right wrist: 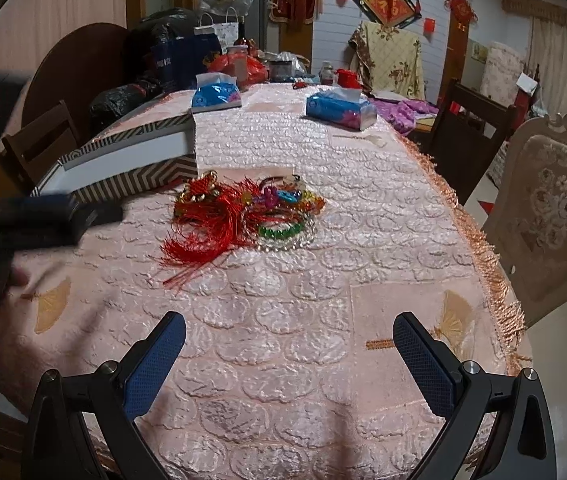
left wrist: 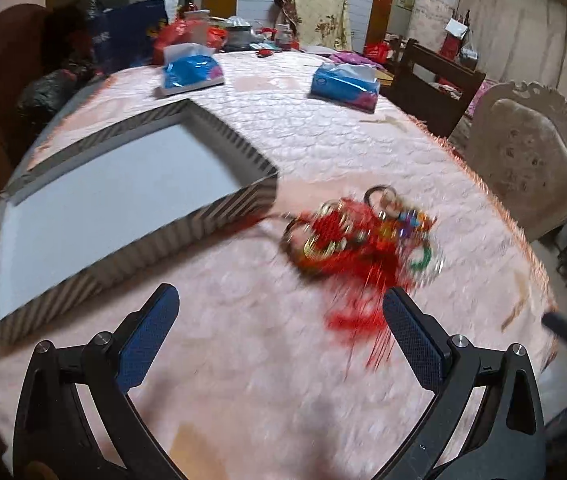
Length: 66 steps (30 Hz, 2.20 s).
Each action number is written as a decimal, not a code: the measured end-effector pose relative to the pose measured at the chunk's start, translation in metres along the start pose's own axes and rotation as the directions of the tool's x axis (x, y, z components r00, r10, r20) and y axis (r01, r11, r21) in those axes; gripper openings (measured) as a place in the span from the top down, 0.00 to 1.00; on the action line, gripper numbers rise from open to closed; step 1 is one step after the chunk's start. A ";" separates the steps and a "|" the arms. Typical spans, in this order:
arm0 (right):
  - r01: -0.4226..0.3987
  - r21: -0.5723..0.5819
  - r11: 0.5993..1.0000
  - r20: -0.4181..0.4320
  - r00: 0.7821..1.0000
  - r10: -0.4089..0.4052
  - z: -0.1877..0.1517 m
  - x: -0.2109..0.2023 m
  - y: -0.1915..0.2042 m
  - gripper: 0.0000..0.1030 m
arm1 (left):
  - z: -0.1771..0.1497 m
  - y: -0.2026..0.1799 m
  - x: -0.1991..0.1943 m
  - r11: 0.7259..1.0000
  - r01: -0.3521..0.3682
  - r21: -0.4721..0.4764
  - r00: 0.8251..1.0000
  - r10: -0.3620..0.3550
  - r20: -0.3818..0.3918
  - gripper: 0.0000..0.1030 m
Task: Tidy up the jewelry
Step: 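Lower the left tool onto the red Chinese knot and close it, then lift the red knot with the left tool while the right tool grasps the clear bead bracelet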
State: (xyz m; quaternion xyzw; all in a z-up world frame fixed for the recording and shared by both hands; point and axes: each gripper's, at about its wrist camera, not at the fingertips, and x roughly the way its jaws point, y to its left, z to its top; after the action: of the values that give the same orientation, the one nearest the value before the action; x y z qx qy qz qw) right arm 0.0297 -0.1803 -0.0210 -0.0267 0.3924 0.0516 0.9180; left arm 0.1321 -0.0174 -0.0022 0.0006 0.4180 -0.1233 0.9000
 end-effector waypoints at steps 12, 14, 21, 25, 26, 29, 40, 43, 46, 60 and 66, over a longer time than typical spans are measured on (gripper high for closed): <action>0.016 -0.028 0.999 -0.014 1.000 -0.017 -0.007 -0.001 -0.001 0.00 | 0.040 -0.016 0.072 0.996 -0.012 -0.083 0.996 0.004 -0.092 0.35; 0.020 -0.033 0.999 -0.014 1.000 -0.020 -0.008 -0.002 0.000 0.00 | 0.037 -0.016 0.076 0.996 0.013 -0.091 0.995 -0.021 -0.095 0.50; 0.020 -0.011 1.000 -0.011 1.000 -0.020 -0.007 0.000 -0.006 0.00 | 0.011 -0.004 0.037 0.994 0.090 -0.060 0.995 -0.093 -0.045 0.69; 0.012 -0.018 1.000 -0.004 1.000 -0.012 -0.003 0.001 -0.001 0.00 | -0.013 0.005 0.010 0.991 0.132 0.013 0.991 -0.132 -0.011 0.69; 0.011 -0.023 1.000 -0.003 1.000 -0.011 -0.002 0.002 0.001 0.00 | -0.017 0.008 0.007 0.990 0.139 0.016 0.990 -0.139 -0.011 0.69; 0.008 -0.026 1.000 0.000 1.000 -0.008 0.000 0.003 0.006 0.00 | -0.030 0.021 0.000 0.990 0.138 0.014 0.990 -0.137 -0.017 0.69; -0.037 0.070 0.997 0.032 0.999 0.035 0.014 0.012 -0.012 0.00 | -0.067 0.070 -0.010 1.000 0.021 -0.020 0.999 -0.022 -0.036 0.69; -0.089 0.102 0.991 0.049 0.995 0.085 0.023 0.018 -0.020 0.04 | -0.070 0.080 -0.018 0.998 -0.059 -0.026 0.998 0.059 -0.003 0.69; -0.132 0.046 0.990 0.061 0.990 0.129 0.037 0.029 -0.016 0.26 | -0.073 0.090 -0.015 0.995 -0.080 -0.056 0.997 0.081 0.008 0.68; -0.267 -0.080 0.960 -0.085 0.962 0.260 0.056 0.106 0.018 0.74 | -0.076 0.102 -0.014 0.989 -0.044 -0.142 0.999 0.048 0.025 0.68; -0.264 -0.130 0.956 -0.107 0.962 0.251 0.062 0.115 0.021 0.74 | -0.075 0.102 -0.013 0.989 -0.045 -0.142 0.999 0.049 0.023 0.68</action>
State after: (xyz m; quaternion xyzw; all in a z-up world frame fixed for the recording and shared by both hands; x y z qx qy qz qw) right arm 0.1509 -0.1455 -0.0610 -0.0432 0.4286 0.1974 0.8806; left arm 0.0903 0.0922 -0.0513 -0.0550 0.4135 -0.0723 0.9060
